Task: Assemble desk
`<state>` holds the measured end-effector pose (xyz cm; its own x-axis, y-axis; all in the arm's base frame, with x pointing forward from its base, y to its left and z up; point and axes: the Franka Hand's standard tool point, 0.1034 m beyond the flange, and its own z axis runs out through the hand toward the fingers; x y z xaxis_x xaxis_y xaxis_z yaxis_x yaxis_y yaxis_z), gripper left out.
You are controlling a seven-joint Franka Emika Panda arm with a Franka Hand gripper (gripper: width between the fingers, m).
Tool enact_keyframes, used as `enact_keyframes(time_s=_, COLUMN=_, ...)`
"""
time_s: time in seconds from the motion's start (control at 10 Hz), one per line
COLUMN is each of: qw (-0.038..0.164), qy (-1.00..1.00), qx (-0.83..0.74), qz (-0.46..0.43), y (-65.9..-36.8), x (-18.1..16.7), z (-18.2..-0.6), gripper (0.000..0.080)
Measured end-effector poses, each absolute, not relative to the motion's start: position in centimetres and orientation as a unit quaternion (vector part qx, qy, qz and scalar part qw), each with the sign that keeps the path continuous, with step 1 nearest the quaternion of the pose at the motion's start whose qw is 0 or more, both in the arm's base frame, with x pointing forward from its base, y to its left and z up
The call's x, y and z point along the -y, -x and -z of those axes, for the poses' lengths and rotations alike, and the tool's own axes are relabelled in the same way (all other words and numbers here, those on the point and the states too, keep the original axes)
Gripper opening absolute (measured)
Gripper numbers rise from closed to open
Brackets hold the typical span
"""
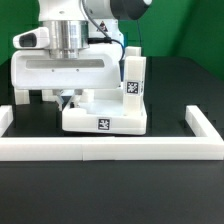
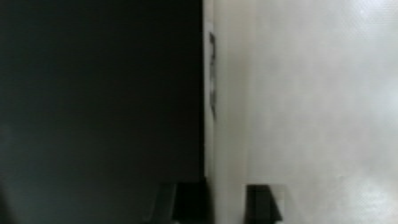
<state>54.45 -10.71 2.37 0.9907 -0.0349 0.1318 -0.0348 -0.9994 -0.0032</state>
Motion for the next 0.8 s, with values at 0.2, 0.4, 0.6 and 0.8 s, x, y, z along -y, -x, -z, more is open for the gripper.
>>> enact_keyframes(time_s=0.2, qw=-0.014, qy=0.993, qx=0.102, qz=0.063, y=-56.2, x=9.2, z=-3.1, gripper=0.0064)
enact_keyframes(time_s=0.4, qw=-0.043, qy=0.966, qx=0.239, qz=0.088, y=-57.7, x=7.6, z=-3.3, gripper=0.0064)
enact_keyframes(time_s=0.6, qw=-0.049, qy=0.954, qx=0.282, qz=0.084, y=-57.6, x=8.3, z=-3.3, gripper=0.0063)
enact_keyframes(time_s=0.8, qw=-0.079, qy=0.914, qx=0.385, qz=0.096, y=-59.0, x=6.2, z=-3.7, gripper=0.0063)
